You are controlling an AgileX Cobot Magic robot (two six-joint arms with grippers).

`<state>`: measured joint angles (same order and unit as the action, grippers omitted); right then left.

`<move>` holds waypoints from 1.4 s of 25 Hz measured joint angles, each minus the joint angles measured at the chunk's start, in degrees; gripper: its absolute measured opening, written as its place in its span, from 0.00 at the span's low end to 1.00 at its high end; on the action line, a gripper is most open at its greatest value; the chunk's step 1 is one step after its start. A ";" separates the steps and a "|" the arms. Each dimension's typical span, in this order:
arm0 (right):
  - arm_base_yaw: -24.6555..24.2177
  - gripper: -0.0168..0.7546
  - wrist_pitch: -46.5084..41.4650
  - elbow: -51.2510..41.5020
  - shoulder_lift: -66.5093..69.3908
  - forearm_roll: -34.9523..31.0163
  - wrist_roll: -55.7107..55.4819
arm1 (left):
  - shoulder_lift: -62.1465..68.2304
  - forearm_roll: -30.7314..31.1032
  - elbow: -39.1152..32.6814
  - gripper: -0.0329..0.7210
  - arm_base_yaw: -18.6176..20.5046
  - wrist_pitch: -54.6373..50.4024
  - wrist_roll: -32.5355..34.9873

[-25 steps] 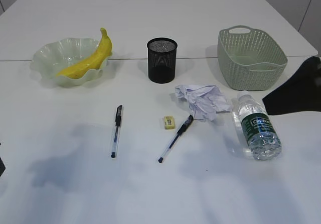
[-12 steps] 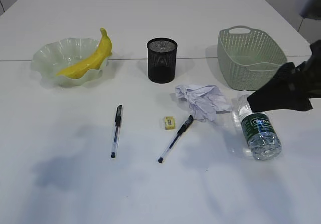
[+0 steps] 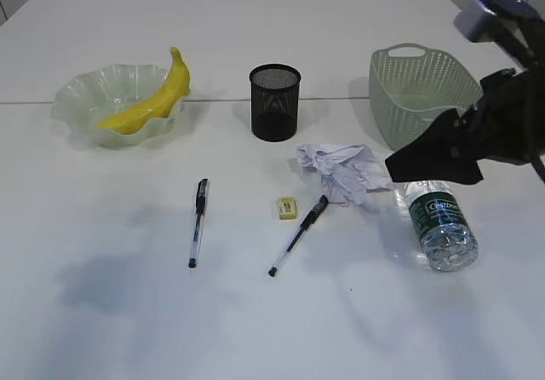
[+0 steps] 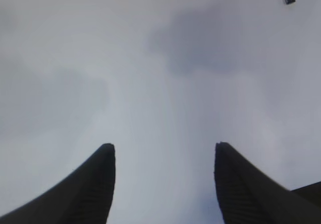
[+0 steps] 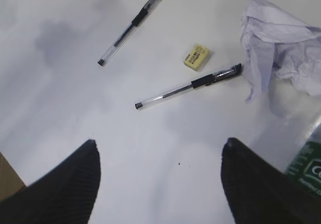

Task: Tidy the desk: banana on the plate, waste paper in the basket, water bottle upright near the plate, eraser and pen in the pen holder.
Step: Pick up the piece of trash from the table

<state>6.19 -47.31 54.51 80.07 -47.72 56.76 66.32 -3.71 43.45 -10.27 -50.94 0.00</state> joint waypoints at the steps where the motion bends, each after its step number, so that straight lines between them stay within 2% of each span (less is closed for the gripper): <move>1: 0.00 0.74 0.25 0.10 0.84 -1.15 1.89 | 0.00 0.13 0.00 0.63 0.00 0.24 0.00; 7: 0.00 0.69 2.20 0.10 5.73 -6.44 9.06 | 0.00 1.04 0.00 0.63 0.00 0.99 0.00; 15: 0.11 0.64 5.81 0.22 10.86 -8.16 16.37 | 0.00 1.36 0.00 0.63 0.00 2.10 0.00; 25: 6.10 0.63 19.38 0.22 14.58 -8.73 22.92 | 0.00 1.70 0.00 0.63 0.00 2.49 0.00; 35: 6.86 0.63 28.35 0.45 20.04 -13.37 24.04 | 0.00 2.27 0.00 0.63 0.00 2.76 0.00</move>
<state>13.05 -18.96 54.96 100.11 -61.09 80.80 66.32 -1.43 43.45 -10.27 -48.18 0.00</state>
